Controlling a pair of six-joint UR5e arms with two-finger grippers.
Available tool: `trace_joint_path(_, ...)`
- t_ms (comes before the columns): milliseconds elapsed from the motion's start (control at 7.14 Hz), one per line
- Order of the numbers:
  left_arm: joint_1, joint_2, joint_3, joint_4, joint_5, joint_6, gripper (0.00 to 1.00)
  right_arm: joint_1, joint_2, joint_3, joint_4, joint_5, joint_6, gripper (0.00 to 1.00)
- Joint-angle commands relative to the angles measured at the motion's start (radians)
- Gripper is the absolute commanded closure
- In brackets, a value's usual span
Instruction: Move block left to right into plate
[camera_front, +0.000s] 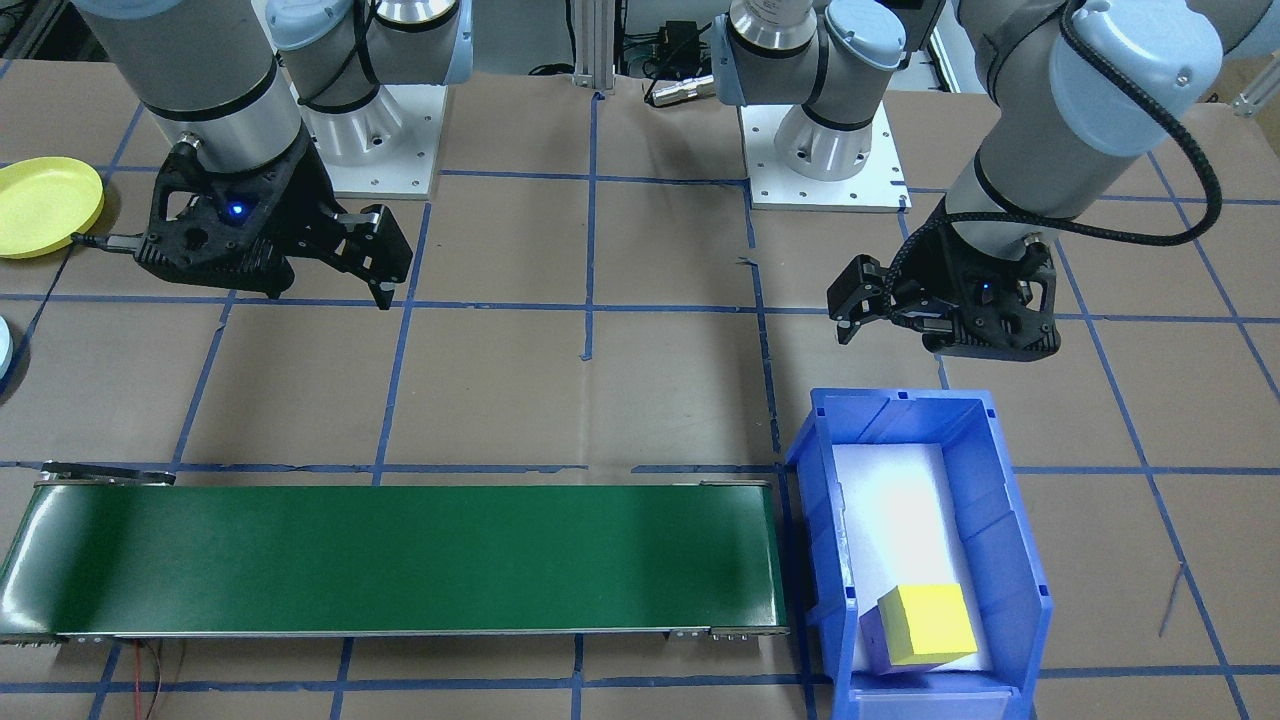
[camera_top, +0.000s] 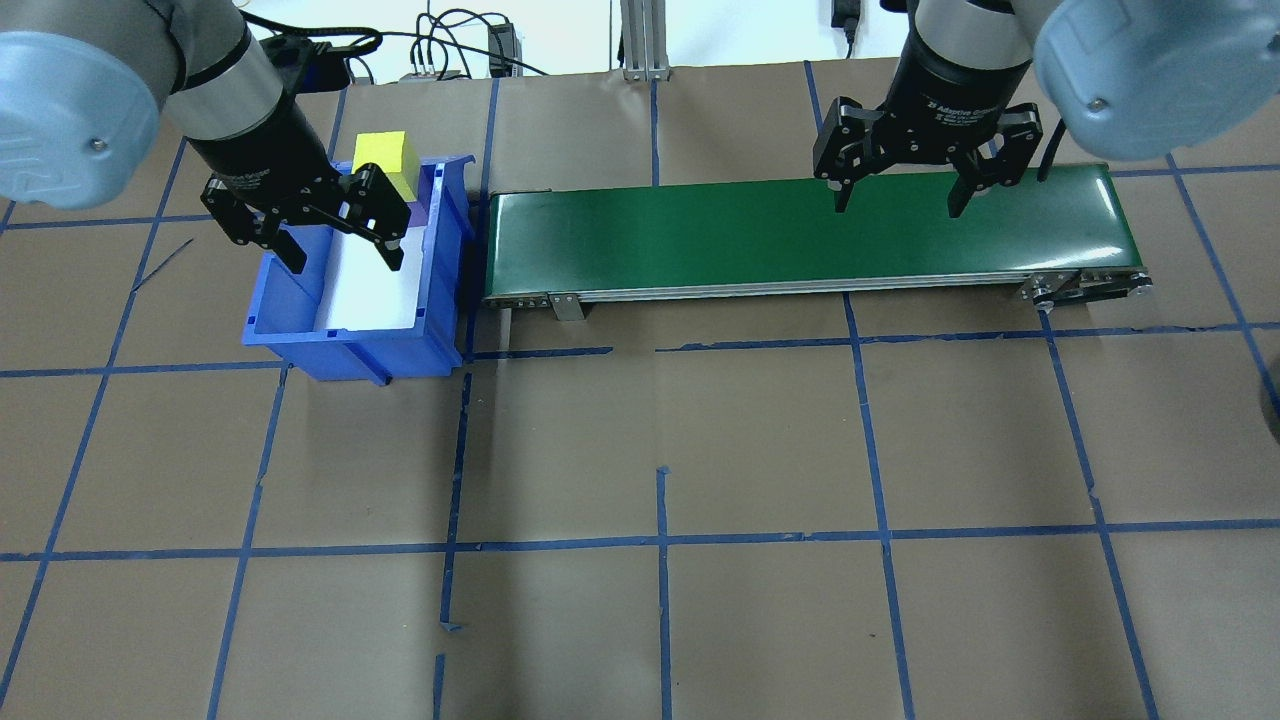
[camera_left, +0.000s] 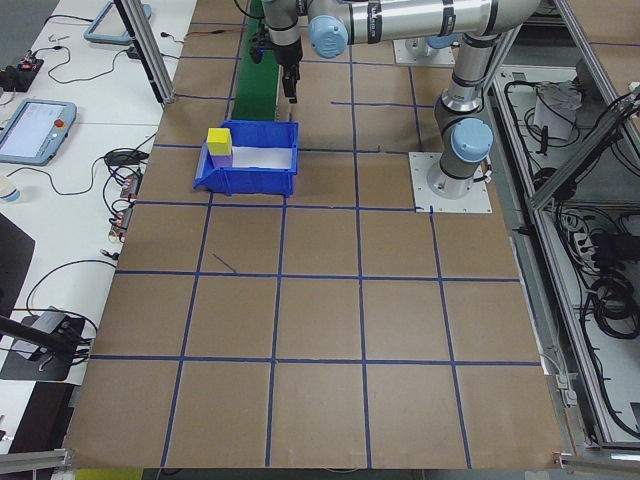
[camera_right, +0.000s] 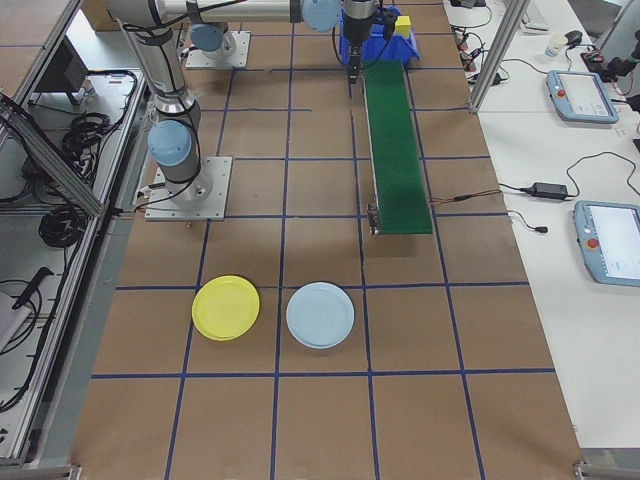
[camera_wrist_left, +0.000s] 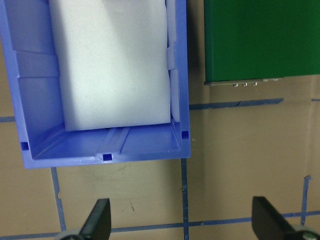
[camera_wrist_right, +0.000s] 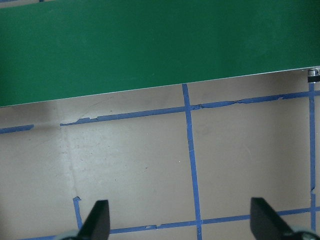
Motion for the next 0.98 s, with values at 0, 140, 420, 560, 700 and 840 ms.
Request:
trace_joint_path(0, -0.057, 0.062, -0.041, -0.005, -0.018, -0.001, 0.0, 0.001, 0.003, 0.019, -0.058, -0.001, -0.015, 0.0)
trace_joint_path(140, -0.062, 0.068, -0.055, -0.003, -0.017, -0.001, 0.0, 0.001, 0.001, 0.034, -0.063, -0.001, -0.001, 0.0)
trace_joint_path(420, -0.047, 0.068, -0.037, -0.012, -0.018, -0.002, 0.0, 0.001, 0.001, 0.041, -0.057, -0.019, 0.002, 0.0)
trace_joint_path(560, -0.046, 0.065, -0.02, -0.011, -0.009, -0.005, 0.0, 0.001, 0.001, 0.041, -0.057, -0.026, 0.002, 0.0)
trace_joint_path(700, -0.039, 0.053, -0.002, -0.018, -0.02, -0.01, 0.0, 0.001, 0.001, 0.041, -0.059, -0.027, 0.002, 0.0)
trace_joint_path(840, -0.036, 0.026, -0.011, -0.055, -0.02, -0.013, 0.0, 0.001, 0.001, 0.041, -0.059, -0.026, 0.002, 0.0)
